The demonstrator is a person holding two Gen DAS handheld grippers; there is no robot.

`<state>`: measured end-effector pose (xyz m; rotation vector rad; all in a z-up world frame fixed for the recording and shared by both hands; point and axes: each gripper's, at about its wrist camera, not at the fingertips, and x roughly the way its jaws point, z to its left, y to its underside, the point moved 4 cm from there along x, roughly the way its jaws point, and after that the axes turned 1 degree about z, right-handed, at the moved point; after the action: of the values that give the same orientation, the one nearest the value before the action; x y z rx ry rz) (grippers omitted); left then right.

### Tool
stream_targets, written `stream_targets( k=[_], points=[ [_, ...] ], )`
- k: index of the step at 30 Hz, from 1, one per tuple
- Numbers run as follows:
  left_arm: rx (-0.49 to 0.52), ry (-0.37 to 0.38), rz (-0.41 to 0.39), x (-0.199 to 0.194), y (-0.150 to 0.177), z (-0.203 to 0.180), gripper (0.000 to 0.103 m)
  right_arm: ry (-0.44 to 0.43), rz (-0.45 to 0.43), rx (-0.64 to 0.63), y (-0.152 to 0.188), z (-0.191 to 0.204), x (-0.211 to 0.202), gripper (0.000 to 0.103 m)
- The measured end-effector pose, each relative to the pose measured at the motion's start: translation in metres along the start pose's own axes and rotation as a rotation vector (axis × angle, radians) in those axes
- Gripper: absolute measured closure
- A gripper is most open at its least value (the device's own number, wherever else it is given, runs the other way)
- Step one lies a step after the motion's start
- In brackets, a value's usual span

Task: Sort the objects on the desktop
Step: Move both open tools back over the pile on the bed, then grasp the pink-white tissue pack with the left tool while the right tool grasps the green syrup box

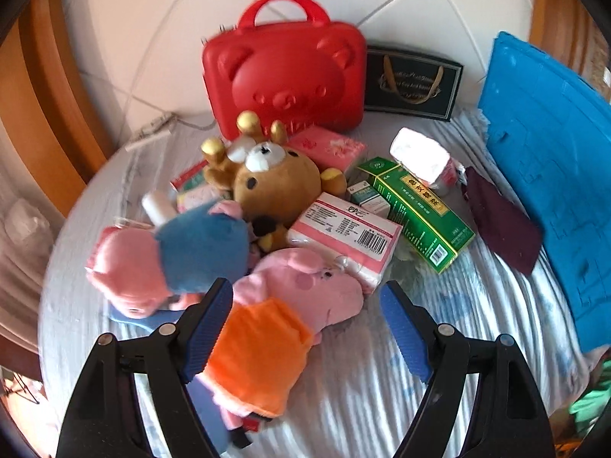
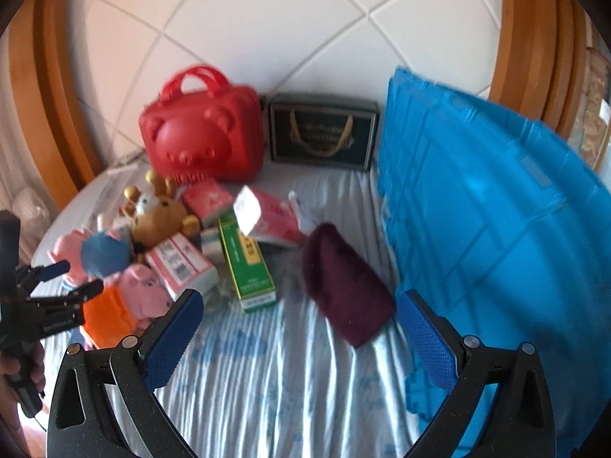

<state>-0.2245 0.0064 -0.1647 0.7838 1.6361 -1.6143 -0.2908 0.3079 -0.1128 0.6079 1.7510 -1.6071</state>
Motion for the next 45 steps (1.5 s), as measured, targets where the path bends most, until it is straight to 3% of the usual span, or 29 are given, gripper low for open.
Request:
stream_targets(
  k=[8, 15, 16, 17, 19, 23, 26, 28, 29, 30, 31, 36, 38, 40, 43, 45],
  points=[
    [-0.160, 0.006, 0.162, 0.086, -0.044, -0.019, 0.024, -0.022, 0.122, -0.021, -0.005, -0.003, 0.081, 0.000],
    [-0.207, -0.038, 0.333, 0.170, -0.058, -0.040, 0.023, -0.069, 0.224, -0.039, -0.015, 0.003, 0.166, 0.000],
    [-0.171, -0.071, 0.303, 0.173, -0.058, -0.044, 0.012, -0.076, 0.240, -0.044, -0.015, 0.005, 0.176, 0.000],
    [-0.127, -0.095, 0.286, 0.173, -0.056, -0.047, 0.007, -0.083, 0.259, -0.053, -0.014, 0.008, 0.186, 0.000],
    [-0.095, -0.066, 0.255, 0.167, -0.046, -0.047, 0.006, -0.105, 0.292, -0.078, -0.010, 0.018, 0.204, 0.000],
    [-0.123, 0.034, 0.262, 0.150, -0.015, -0.026, 0.001, -0.126, 0.336, -0.111, -0.001, 0.029, 0.225, 0.000],
    [-0.064, 0.017, 0.256, 0.139, -0.002, -0.026, 0.001, -0.209, 0.349, -0.119, 0.002, 0.042, 0.239, 0.000],
    [-0.055, 0.022, 0.255, 0.137, 0.001, -0.026, 0.001, -0.204, 0.392, -0.124, 0.006, 0.049, 0.250, 0.002],
    [-0.056, 0.026, 0.258, 0.136, 0.002, -0.025, 0.002, -0.186, 0.411, -0.135, 0.010, 0.051, 0.254, 0.009],
    [-0.056, 0.030, 0.261, 0.135, 0.004, -0.026, 0.002, -0.187, 0.421, -0.137, 0.012, 0.051, 0.253, 0.033],
    [-0.047, 0.037, 0.263, 0.132, 0.006, -0.028, 0.003, -0.206, 0.438, -0.124, 0.017, 0.050, 0.251, 0.041],
    [0.070, 0.004, 0.279, 0.120, 0.021, -0.046, 0.004, -0.229, 0.517, -0.089, 0.054, 0.035, 0.220, 0.042],
    [0.012, 0.009, 0.268, 0.116, 0.012, -0.047, 0.004, -0.227, 0.528, -0.081, 0.064, 0.030, 0.212, 0.042],
    [-0.128, 0.053, 0.287, 0.118, 0.001, -0.040, 0.004, -0.217, 0.525, -0.055, 0.066, 0.023, 0.209, 0.035],
    [-0.302, 0.017, 0.350, 0.139, -0.007, -0.028, 0.004, -0.185, 0.510, -0.025, 0.062, 0.014, 0.212, 0.033],
    [-0.332, -0.013, 0.396, 0.161, -0.007, -0.027, 0.000, -0.177, 0.503, -0.027, 0.058, 0.013, 0.217, 0.029]
  ],
)
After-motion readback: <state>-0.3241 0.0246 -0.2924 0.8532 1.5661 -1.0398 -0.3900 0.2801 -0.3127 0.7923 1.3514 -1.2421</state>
